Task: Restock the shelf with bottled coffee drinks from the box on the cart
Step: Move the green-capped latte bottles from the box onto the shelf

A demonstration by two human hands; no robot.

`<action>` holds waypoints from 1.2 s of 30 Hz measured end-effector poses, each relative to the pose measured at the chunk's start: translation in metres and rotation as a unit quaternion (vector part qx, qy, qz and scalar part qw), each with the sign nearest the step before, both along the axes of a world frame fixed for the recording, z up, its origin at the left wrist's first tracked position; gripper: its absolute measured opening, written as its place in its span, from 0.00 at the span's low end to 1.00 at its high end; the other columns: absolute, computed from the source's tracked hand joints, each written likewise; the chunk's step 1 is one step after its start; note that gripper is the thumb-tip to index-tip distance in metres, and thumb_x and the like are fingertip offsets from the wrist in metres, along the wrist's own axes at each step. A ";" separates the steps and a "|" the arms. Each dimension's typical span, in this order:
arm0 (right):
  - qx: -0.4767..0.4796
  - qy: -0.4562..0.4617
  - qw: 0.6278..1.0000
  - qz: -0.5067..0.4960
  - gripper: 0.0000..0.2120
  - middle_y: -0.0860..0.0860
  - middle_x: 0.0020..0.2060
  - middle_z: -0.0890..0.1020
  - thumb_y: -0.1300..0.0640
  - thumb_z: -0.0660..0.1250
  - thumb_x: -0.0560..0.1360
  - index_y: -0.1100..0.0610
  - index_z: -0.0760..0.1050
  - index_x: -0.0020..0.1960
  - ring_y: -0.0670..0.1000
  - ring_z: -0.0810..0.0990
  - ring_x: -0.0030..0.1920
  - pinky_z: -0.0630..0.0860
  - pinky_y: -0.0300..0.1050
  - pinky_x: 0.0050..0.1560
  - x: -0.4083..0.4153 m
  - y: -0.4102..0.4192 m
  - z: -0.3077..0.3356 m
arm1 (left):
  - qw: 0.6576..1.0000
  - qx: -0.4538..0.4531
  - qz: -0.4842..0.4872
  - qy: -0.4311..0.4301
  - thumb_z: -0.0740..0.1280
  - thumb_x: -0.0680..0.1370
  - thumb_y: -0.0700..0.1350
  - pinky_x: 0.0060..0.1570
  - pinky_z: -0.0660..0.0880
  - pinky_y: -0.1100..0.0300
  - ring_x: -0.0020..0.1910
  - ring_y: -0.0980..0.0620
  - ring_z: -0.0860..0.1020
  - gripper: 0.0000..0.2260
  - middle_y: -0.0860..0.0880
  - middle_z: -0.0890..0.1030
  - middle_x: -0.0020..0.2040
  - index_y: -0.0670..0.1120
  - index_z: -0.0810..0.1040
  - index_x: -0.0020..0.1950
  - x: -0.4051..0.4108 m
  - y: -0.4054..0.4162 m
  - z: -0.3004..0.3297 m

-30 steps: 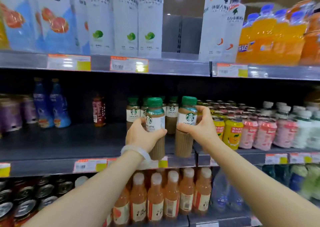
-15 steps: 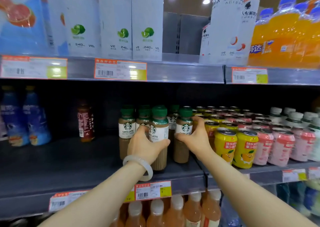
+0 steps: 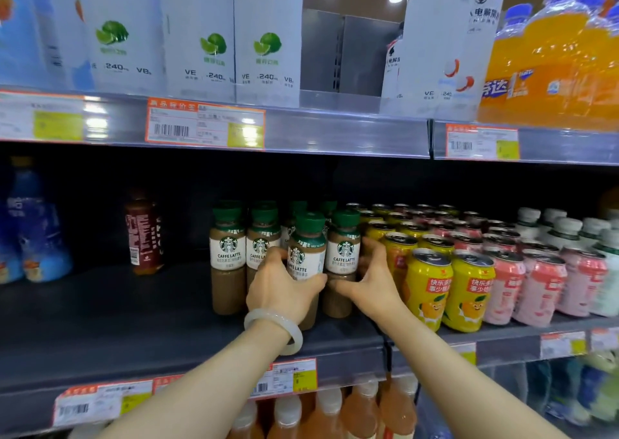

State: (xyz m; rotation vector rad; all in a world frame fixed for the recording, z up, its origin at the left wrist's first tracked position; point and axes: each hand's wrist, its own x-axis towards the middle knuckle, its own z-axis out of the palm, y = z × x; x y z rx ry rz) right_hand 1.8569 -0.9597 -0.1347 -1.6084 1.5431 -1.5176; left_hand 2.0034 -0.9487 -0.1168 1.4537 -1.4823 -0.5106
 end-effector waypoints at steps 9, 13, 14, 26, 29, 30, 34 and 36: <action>0.041 0.030 0.998 -0.029 0.34 0.55 0.56 0.76 0.60 0.75 0.67 0.56 0.62 0.67 0.52 0.76 0.55 0.77 0.50 0.56 -0.003 0.004 -0.020 | 1.000 0.010 -0.010 0.000 0.75 0.67 0.47 0.53 0.76 0.50 0.58 0.44 0.76 0.30 0.45 0.75 0.60 0.45 0.66 0.63 -0.006 0.004 -0.017; 0.031 0.029 0.999 -0.033 0.30 0.53 0.53 0.76 0.62 0.74 0.68 0.57 0.65 0.65 0.51 0.76 0.55 0.76 0.48 0.56 0.001 0.005 -0.019 | 1.000 0.025 -0.014 -0.013 0.74 0.69 0.45 0.52 0.76 0.52 0.54 0.45 0.77 0.24 0.45 0.76 0.58 0.43 0.68 0.60 0.001 0.002 -0.024; 0.030 0.029 0.999 -0.030 0.29 0.52 0.52 0.76 0.63 0.74 0.68 0.57 0.65 0.65 0.50 0.76 0.53 0.75 0.46 0.55 0.002 0.005 -0.018 | 0.999 0.030 -0.006 -0.018 0.74 0.69 0.46 0.51 0.76 0.52 0.54 0.44 0.77 0.23 0.44 0.76 0.57 0.43 0.68 0.59 0.001 0.001 -0.023; 0.040 0.037 0.998 -0.033 0.30 0.52 0.53 0.76 0.62 0.73 0.69 0.56 0.64 0.66 0.50 0.75 0.54 0.77 0.49 0.56 0.009 -0.003 -0.016 | 0.993 0.015 0.035 -0.110 0.70 0.73 0.52 0.45 0.75 0.54 0.51 0.44 0.79 0.21 0.46 0.80 0.51 0.45 0.65 0.58 -0.005 -0.004 -0.020; 0.040 0.036 0.998 -0.031 0.29 0.50 0.51 0.74 0.62 0.73 0.69 0.56 0.64 0.66 0.49 0.74 0.52 0.75 0.44 0.53 0.011 -0.005 -0.015 | 0.993 0.007 0.039 -0.111 0.68 0.74 0.51 0.45 0.75 0.54 0.51 0.44 0.80 0.20 0.46 0.81 0.49 0.45 0.65 0.59 -0.007 -0.007 -0.021; 0.040 0.037 0.998 -0.032 0.29 0.50 0.51 0.74 0.62 0.73 0.69 0.56 0.64 0.66 0.48 0.73 0.52 0.74 0.43 0.52 0.011 -0.006 -0.015 | 0.993 0.006 0.039 -0.110 0.68 0.74 0.51 0.45 0.75 0.54 0.51 0.44 0.80 0.19 0.46 0.82 0.49 0.45 0.65 0.58 -0.007 -0.008 -0.022; 0.042 0.037 0.998 -0.034 0.29 0.50 0.52 0.74 0.62 0.73 0.69 0.55 0.64 0.66 0.48 0.73 0.52 0.73 0.42 0.50 0.011 -0.008 -0.015 | 0.993 0.003 0.042 -0.111 0.67 0.75 0.51 0.45 0.75 0.55 0.50 0.45 0.80 0.17 0.47 0.82 0.48 0.46 0.65 0.57 -0.009 -0.011 -0.024; 0.041 0.037 0.998 -0.032 0.29 0.51 0.53 0.75 0.62 0.73 0.69 0.55 0.64 0.66 0.49 0.73 0.52 0.74 0.43 0.50 0.011 -0.008 -0.015 | 0.992 0.002 0.047 -0.116 0.66 0.76 0.51 0.45 0.74 0.55 0.49 0.45 0.80 0.15 0.47 0.82 0.48 0.46 0.66 0.56 -0.011 -0.012 -0.024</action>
